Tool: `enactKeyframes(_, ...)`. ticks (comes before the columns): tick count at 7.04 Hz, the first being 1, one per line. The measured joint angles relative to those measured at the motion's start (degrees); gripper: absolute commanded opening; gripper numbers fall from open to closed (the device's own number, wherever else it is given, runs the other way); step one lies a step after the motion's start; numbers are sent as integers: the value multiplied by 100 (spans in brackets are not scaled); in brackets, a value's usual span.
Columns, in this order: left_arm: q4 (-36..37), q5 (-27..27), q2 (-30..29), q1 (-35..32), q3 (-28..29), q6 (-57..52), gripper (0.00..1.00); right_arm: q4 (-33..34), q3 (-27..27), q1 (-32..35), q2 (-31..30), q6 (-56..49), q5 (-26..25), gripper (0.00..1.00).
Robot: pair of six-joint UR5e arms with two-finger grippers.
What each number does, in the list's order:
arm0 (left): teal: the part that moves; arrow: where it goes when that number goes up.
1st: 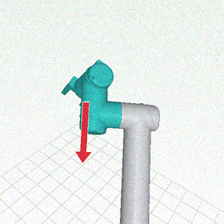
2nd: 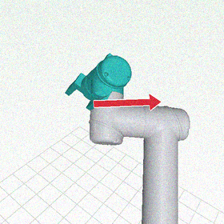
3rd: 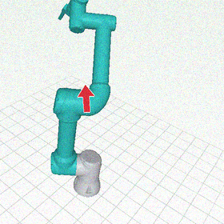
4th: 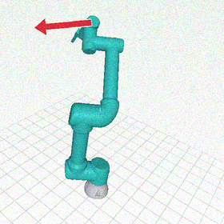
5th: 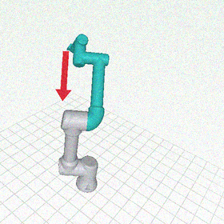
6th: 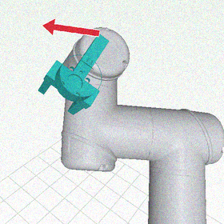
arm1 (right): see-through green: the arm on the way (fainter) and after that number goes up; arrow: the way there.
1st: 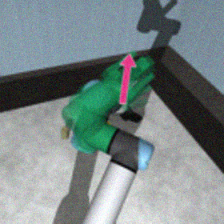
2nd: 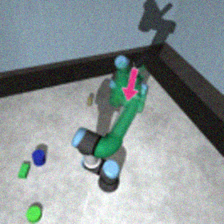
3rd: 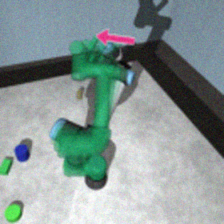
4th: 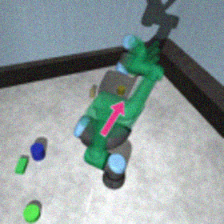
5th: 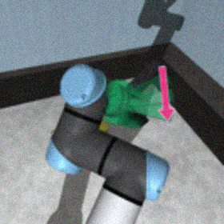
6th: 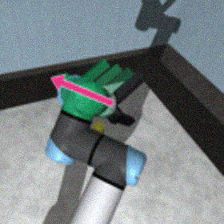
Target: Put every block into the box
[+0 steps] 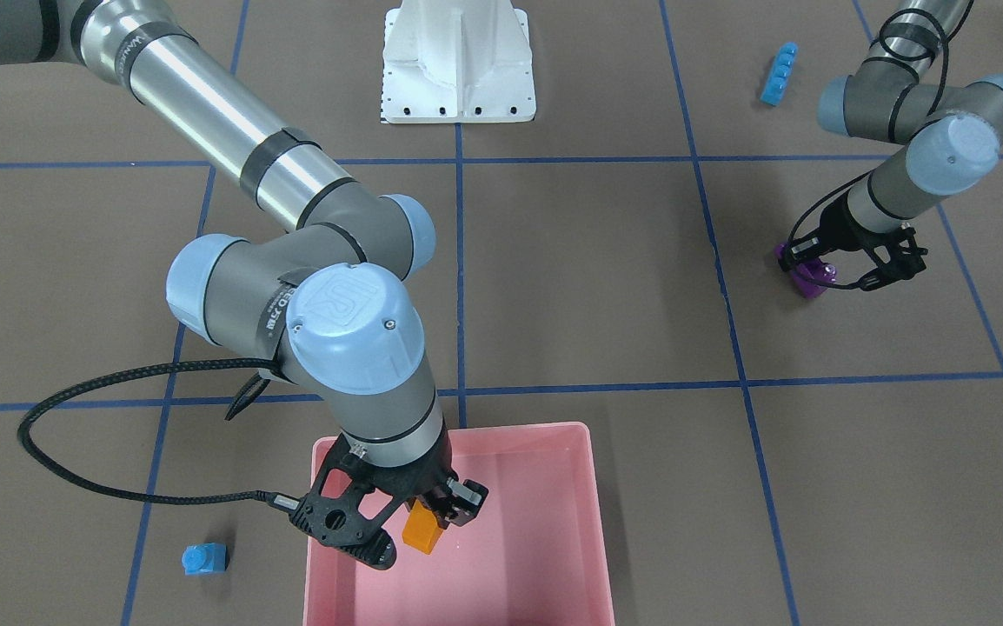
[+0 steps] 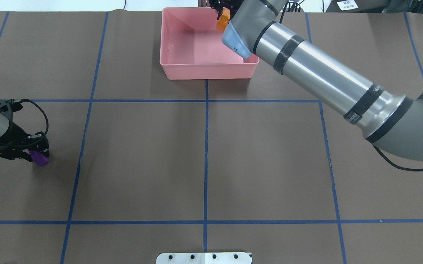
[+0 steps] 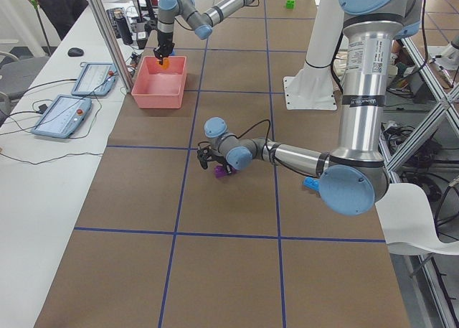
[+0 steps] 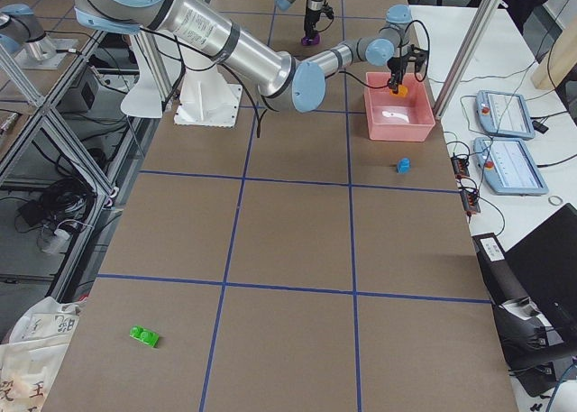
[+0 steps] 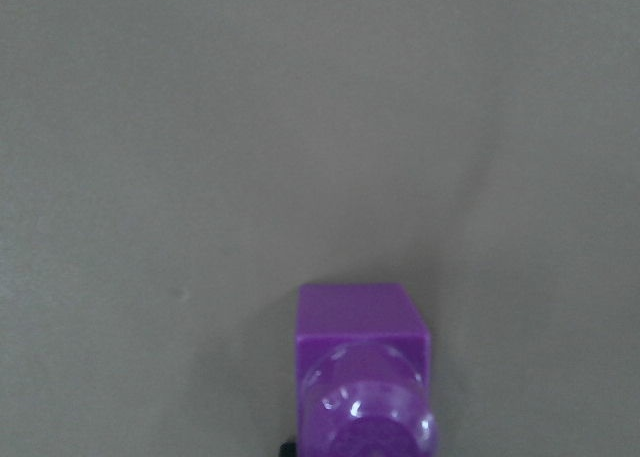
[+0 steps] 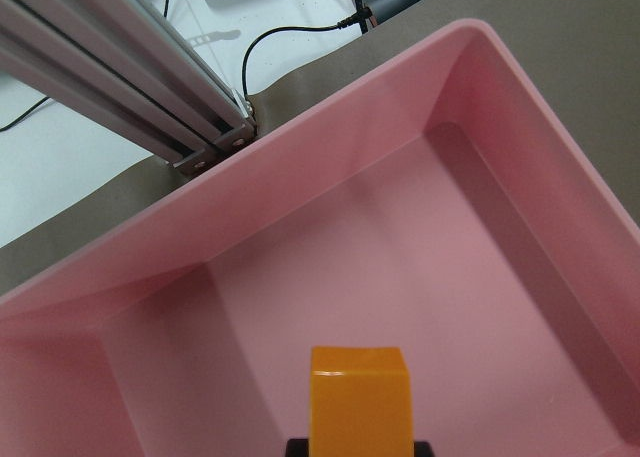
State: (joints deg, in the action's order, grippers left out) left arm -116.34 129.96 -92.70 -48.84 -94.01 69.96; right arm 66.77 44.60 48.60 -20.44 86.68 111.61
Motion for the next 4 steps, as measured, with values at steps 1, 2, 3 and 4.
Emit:
enactKeyframes(1, 70, 20, -112, -19, -115, 13, 0, -110, -71, -102, 1, 42, -120, 100)
enactKeyframes(2, 117, 34, -125, -36, -376, 59, 0, -153, -86, -168, -15, 47, -157, 100)
enactKeyframes(3, 361, 42, -263, -31, -729, 229, 0, -163, -14, -204, -61, 37, -140, 100)
enactKeyframes(4, 1056, 37, -826, -24, -957, 433, 0, -148, 226, -155, -208, 21, -23, 100)
